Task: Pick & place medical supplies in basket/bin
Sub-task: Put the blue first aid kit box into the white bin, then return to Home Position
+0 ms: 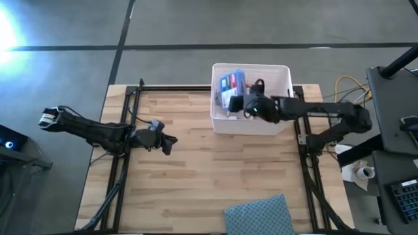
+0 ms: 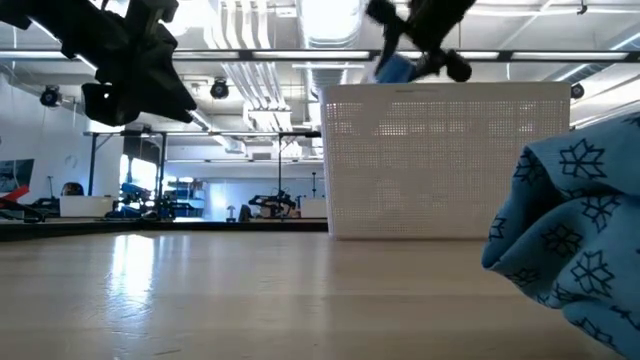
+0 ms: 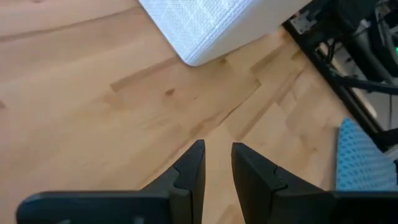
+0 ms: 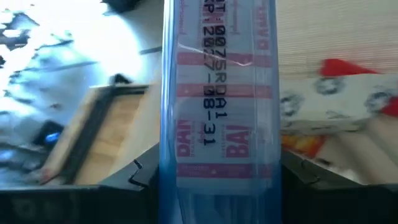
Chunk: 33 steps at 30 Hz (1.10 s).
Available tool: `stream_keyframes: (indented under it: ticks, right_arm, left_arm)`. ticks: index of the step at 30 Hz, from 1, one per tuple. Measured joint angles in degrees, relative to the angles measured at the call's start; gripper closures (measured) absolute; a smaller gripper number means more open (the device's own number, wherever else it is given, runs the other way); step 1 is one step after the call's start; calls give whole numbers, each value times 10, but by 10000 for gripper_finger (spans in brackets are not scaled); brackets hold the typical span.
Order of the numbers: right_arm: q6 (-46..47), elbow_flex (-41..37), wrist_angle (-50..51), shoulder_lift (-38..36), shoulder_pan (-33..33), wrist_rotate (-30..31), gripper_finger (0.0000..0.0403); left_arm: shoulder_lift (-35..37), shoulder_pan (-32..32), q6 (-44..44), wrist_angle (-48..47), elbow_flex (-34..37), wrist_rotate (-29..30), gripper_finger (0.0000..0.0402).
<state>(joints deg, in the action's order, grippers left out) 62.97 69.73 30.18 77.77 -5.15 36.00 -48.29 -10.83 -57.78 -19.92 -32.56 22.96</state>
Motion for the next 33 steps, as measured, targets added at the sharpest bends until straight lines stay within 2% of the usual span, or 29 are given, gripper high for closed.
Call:
stream_keyframes:
  ticks: [3, 7, 11, 13, 16, 19, 23, 33]
  right_arm:
    - [14, 1, 16, 9, -27, -12, 218]
    - [54, -7, 84, 40, -43, -78, 201]
    - [113, -7, 134, 66, -43, -128, 176]
    - [114, -5, 141, 75, -30, -127, 163]
    - [131, -5, 145, 79, -3, -79, 146]
    - [147, -6, 151, 71, 23, -5, 131]
    - [151, 8, 190, 43, 47, 65, 111]
    - [162, 40, 280, -30, 94, 172, 97]
  left_arm:
    - [-3, -5, 0, 0, 0, -3, 341]
    - [-4, -15, 0, 2, 0, -7, 341]
    - [-8, -35, 0, 0, 0, -9, 341]
    - [-12, -43, 0, 2, 0, -8, 341]
    - [-23, -50, 0, 0, 0, -9, 341]
    - [-36, -52, 0, 2, 0, -8, 341]
    - [-53, -53, 0, 9, 0, -8, 341]
    - [-77, -53, 0, 30, 0, -6, 341]
